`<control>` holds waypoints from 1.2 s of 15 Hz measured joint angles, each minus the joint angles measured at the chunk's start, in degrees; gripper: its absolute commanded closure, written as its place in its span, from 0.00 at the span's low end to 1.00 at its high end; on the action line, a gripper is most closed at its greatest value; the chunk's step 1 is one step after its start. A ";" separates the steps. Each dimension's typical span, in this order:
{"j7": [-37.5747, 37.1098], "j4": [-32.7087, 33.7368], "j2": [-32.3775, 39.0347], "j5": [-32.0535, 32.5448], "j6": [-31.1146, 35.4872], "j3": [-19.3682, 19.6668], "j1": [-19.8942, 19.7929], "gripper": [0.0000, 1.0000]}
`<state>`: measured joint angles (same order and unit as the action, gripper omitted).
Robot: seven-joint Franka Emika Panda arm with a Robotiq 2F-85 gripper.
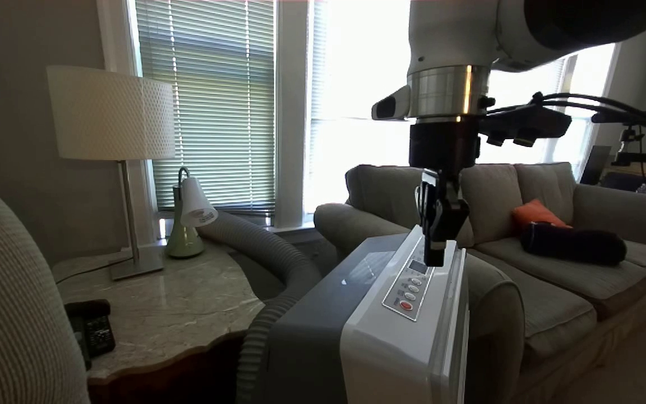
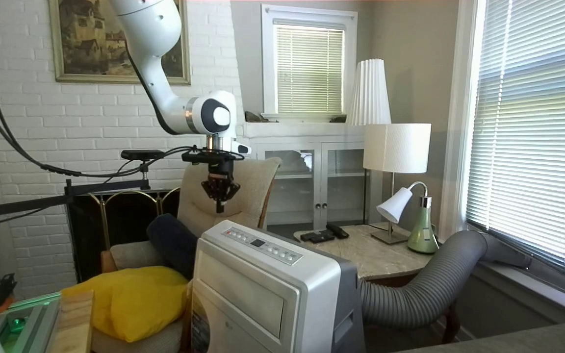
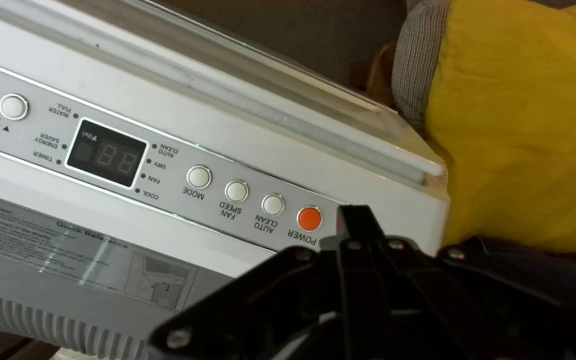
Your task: Turn on the air conditioner.
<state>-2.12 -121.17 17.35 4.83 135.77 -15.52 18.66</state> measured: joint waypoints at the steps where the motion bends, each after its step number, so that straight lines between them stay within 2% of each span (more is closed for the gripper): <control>1: -0.21 0.24 0.42 0.00 0.01 0.08 0.11 1.00; 18: -7.23 3.99 7.20 1.00 -0.19 2.89 3.41 1.00</control>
<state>-9.35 -117.18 24.55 5.83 135.58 -12.63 22.07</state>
